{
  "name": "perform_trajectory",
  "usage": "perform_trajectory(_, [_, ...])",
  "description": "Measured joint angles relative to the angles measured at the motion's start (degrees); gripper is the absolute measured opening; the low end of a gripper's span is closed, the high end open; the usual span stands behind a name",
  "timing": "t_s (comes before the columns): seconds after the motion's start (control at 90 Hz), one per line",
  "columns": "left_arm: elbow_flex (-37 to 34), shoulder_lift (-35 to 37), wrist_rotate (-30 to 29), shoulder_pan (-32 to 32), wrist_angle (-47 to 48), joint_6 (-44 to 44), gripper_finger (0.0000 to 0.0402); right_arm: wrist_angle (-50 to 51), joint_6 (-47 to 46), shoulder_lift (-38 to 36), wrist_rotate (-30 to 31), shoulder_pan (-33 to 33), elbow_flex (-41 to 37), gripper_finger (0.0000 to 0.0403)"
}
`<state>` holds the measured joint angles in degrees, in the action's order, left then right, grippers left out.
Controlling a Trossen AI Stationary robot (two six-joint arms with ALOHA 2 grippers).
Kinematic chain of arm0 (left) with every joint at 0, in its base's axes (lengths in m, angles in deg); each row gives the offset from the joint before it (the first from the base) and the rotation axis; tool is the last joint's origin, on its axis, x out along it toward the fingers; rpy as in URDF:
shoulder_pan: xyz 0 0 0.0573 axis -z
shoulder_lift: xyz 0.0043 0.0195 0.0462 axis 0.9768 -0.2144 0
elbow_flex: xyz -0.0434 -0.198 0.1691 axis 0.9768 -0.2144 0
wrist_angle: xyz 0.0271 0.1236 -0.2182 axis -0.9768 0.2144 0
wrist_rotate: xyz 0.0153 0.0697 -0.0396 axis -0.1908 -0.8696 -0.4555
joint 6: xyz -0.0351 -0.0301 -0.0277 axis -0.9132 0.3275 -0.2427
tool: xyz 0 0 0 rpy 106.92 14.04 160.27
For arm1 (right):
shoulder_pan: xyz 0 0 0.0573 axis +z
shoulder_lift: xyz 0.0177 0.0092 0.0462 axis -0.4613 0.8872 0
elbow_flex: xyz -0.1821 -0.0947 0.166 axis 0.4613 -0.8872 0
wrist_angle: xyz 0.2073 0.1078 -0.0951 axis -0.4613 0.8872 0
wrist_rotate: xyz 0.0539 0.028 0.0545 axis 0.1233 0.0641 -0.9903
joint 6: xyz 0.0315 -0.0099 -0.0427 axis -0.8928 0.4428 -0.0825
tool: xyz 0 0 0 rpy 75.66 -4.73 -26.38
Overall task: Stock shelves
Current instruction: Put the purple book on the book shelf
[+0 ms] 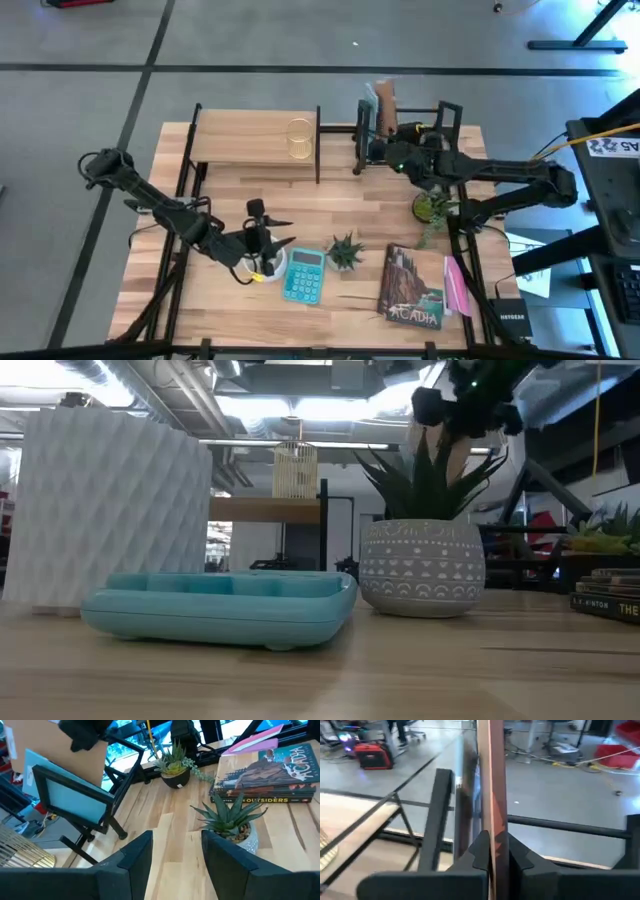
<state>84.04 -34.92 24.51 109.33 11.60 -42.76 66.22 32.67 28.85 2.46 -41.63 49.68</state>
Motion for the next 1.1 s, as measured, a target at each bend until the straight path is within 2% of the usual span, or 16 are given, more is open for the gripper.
perform_trajectory(0.144, [0.0,0.0,0.02,0.59,0.01,-0.27,0.0155,-0.71,-1.55,-0.02,-1.43,-3.29,-2.52,0.0])
perform_trajectory(0.289, [0.0,0.0,0.04,0.61,0.01,-0.63,0.0155,-9.83,-0.72,0.0,-6.15,-4.9,-7.62,0.0])
perform_trajectory(0.378, [0.0,0.0,0.02,0.59,0.01,-0.68,0.0155,-15.44,-0.36,0.0,-7.07,-5.15,-10.29,0.0])
perform_trajectory(0.889, [0.0,0.0,0.0,0.39,-0.28,0.52,0.0155,-22.06,-2.09,0.05,-7.04,-5.11,-15.13,0.0])
perform_trajectory(1.1, [0.0,0.0,0.0,0.39,-0.26,0.65,0.0155,-22.97,-1.75,3.93,-4.24,-5.0,-15.47,0.0001])
